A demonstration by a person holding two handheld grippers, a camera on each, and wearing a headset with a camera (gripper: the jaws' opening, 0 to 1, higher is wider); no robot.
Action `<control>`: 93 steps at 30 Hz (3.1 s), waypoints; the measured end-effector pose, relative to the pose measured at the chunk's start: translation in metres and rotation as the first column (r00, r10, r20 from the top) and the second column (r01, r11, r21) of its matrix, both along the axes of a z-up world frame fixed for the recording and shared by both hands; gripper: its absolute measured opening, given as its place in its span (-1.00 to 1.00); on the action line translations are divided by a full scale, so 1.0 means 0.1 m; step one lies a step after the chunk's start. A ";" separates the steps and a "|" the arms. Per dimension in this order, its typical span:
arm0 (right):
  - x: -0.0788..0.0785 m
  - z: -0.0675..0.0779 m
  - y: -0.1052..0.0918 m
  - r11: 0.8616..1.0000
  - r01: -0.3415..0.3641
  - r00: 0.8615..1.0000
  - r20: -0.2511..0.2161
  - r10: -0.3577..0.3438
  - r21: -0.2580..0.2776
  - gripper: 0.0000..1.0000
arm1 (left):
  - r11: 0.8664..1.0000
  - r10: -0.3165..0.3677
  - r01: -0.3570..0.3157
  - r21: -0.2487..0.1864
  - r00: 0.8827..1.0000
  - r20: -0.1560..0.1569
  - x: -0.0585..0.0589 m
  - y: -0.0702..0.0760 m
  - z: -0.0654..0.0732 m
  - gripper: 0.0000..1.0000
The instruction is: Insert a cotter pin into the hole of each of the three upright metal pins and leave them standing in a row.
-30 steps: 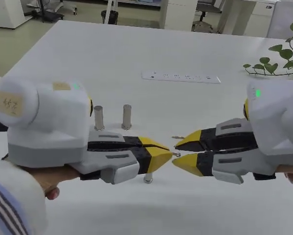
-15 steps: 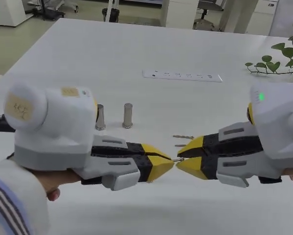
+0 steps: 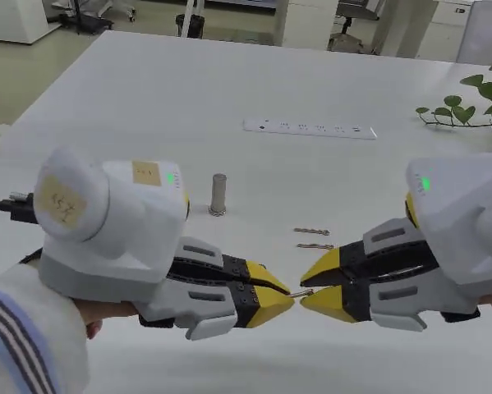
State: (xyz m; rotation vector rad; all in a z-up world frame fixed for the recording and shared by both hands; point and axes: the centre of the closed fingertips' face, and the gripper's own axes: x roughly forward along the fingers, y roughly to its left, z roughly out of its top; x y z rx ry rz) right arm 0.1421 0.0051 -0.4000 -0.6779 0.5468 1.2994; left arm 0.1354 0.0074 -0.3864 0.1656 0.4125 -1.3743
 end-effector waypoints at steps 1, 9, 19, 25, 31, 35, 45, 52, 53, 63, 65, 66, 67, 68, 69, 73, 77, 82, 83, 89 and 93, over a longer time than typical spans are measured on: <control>-0.01 -0.01 0.00 1.000 -0.007 1.000 -0.002 0.007 -0.006 -0.95 | 1.000 -0.004 0.004 0.004 1.000 -0.001 -0.01 0.00 -0.01 -1.00; -0.11 -0.10 -0.01 0.998 -0.049 0.999 -0.024 0.048 -0.038 -1.00 | 0.998 -0.037 0.037 0.050 0.999 0.004 -0.05 -0.03 -0.08 -1.00; -0.18 -0.21 -0.04 0.994 -0.086 0.995 -0.060 0.082 -0.068 -1.00 | 0.989 -0.093 0.088 0.122 0.995 0.034 -0.10 -0.06 -0.18 -1.00; -0.21 -0.24 -0.07 0.995 -0.083 0.993 -0.090 0.077 -0.060 -1.00 | 0.984 -0.112 0.106 0.145 0.993 0.037 -0.12 -0.08 -0.23 -1.00; -0.15 -0.23 -0.09 0.998 -0.052 0.995 -0.088 0.048 -0.038 -1.00 | 0.983 -0.121 0.108 0.149 0.989 0.084 -0.07 -0.08 -0.23 -1.00; -0.12 -0.24 -0.10 0.999 -0.039 0.995 -0.097 0.036 -0.035 -1.00 | 0.983 -0.110 0.091 0.157 0.987 0.120 0.01 -0.07 -0.24 -0.92; 0.10 -0.32 -0.20 0.998 0.036 0.995 -0.088 -0.040 -0.049 -1.00 | 0.982 0.043 -0.074 0.175 0.984 0.173 0.41 0.13 -0.26 -0.62; 0.28 -0.39 -0.25 0.993 0.097 0.991 -0.087 -0.103 -0.065 -1.00 | 0.974 0.093 -0.128 0.189 0.978 0.185 0.60 0.18 -0.32 -0.64; 0.30 -0.40 -0.25 0.993 0.101 0.991 -0.087 -0.107 -0.066 -1.00 | 0.972 0.095 -0.132 0.193 0.977 0.191 0.62 0.18 -0.33 -0.66; 0.40 -0.47 -0.16 0.992 0.111 0.989 -0.087 -0.116 -0.059 -1.00 | 0.969 0.067 -0.105 0.225 0.983 0.169 0.65 0.13 -0.46 -0.70; 0.43 -0.49 -0.16 0.991 0.113 0.990 -0.083 -0.118 -0.065 -1.00 | 0.966 0.063 -0.104 0.237 0.983 0.174 0.67 0.13 -0.49 -0.69; 0.44 -0.49 -0.16 0.991 0.113 0.989 -0.083 -0.118 -0.066 -1.00 | 0.965 0.061 -0.101 0.240 0.983 0.171 0.67 0.14 -0.50 -0.70; 0.45 -0.49 -0.15 0.992 0.112 0.989 -0.086 -0.117 -0.064 -1.00 | 0.965 0.059 -0.099 0.241 0.984 0.166 0.67 0.14 -0.51 -0.72; 0.45 -0.49 -0.14 0.992 0.111 0.989 -0.088 -0.117 -0.061 -1.00 | 0.965 0.058 -0.097 0.241 0.985 0.164 0.67 0.14 -0.51 -0.76; 0.46 -0.50 -0.13 0.992 0.108 0.990 -0.089 -0.113 -0.059 -1.00 | 0.966 0.057 -0.095 0.241 0.985 0.161 0.67 0.14 -0.51 -0.79; 0.49 -0.51 -0.10 0.993 0.102 0.990 -0.088 -0.107 -0.060 -1.00 | 0.967 0.059 -0.096 0.237 0.986 0.159 0.69 0.14 -0.51 -0.85; 0.50 -0.52 -0.08 0.994 0.097 0.990 -0.093 -0.102 -0.057 -1.00 | 0.969 0.061 -0.094 0.230 0.987 0.147 0.69 0.13 -0.51 -0.88; 0.49 -0.53 -0.06 0.994 0.087 0.991 -0.097 -0.093 -0.060 -1.00 | 0.970 0.053 -0.086 0.229 0.988 0.147 0.67 0.14 -0.51 -0.89; 0.49 -0.53 -0.05 0.995 0.087 0.991 -0.099 -0.092 -0.059 -1.00 | 0.970 0.053 -0.086 0.228 0.988 0.146 0.67 0.14 -0.51 -0.89; 0.52 -0.51 0.02 0.995 0.085 0.991 -0.101 -0.090 -0.050 -1.00 | 0.971 0.035 -0.069 0.227 0.988 0.149 0.64 0.12 -0.51 -0.89; 0.53 -0.52 0.06 0.996 0.074 0.992 -0.100 -0.079 -0.049 -1.00 | 0.972 0.056 -0.083 0.220 0.990 0.126 0.65 0.13 -0.51 -0.89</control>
